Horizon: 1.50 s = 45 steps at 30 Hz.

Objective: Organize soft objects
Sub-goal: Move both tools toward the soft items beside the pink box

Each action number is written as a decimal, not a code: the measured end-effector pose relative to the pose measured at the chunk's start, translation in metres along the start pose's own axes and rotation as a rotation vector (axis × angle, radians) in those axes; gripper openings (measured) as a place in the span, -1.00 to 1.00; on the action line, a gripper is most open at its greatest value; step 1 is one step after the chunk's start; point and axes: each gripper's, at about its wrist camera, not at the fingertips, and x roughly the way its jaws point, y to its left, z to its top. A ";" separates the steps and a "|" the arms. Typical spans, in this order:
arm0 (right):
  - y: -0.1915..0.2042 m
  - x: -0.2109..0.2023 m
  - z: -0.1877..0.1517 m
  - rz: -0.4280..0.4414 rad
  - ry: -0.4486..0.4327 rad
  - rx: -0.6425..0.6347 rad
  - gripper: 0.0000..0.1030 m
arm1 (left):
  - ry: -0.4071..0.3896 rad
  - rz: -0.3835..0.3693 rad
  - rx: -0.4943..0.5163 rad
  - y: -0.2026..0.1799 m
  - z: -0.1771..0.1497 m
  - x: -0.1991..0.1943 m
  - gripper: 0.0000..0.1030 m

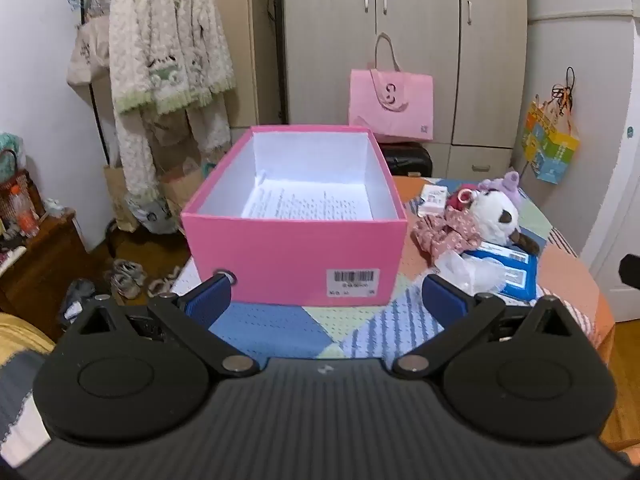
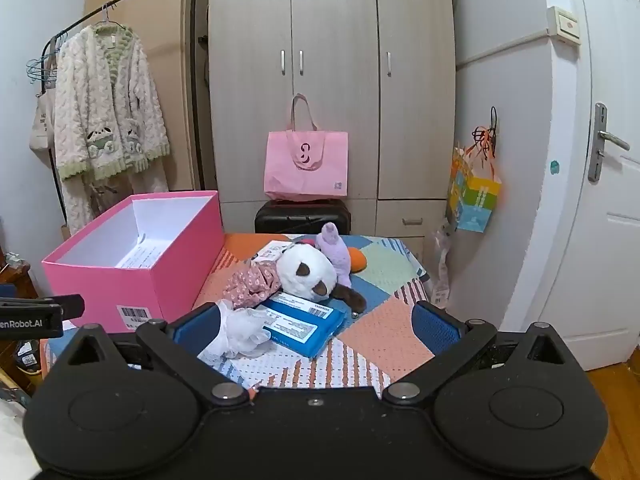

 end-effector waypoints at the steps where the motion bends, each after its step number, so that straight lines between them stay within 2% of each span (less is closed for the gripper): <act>1: 0.000 0.000 0.000 0.001 0.002 -0.001 1.00 | 0.000 0.003 0.002 -0.001 -0.001 -0.001 1.00; 4: 0.002 -0.002 -0.001 0.002 0.000 -0.005 1.00 | 0.070 0.000 0.027 -0.008 0.001 0.011 1.00; 8: -0.001 0.003 -0.004 -0.004 0.030 0.011 1.00 | 0.050 -0.022 0.011 -0.004 -0.001 0.008 1.00; 18: 0.000 0.004 -0.008 -0.003 0.038 0.004 1.00 | 0.036 -0.044 0.032 -0.008 -0.006 0.005 1.00; 30: -0.005 -0.002 -0.013 -0.007 0.030 0.004 1.00 | -0.044 -0.088 0.072 -0.017 -0.008 -0.012 0.99; 45: -0.012 0.003 -0.016 -0.005 0.056 0.011 1.00 | 0.004 -0.134 0.087 -0.026 -0.013 -0.009 1.00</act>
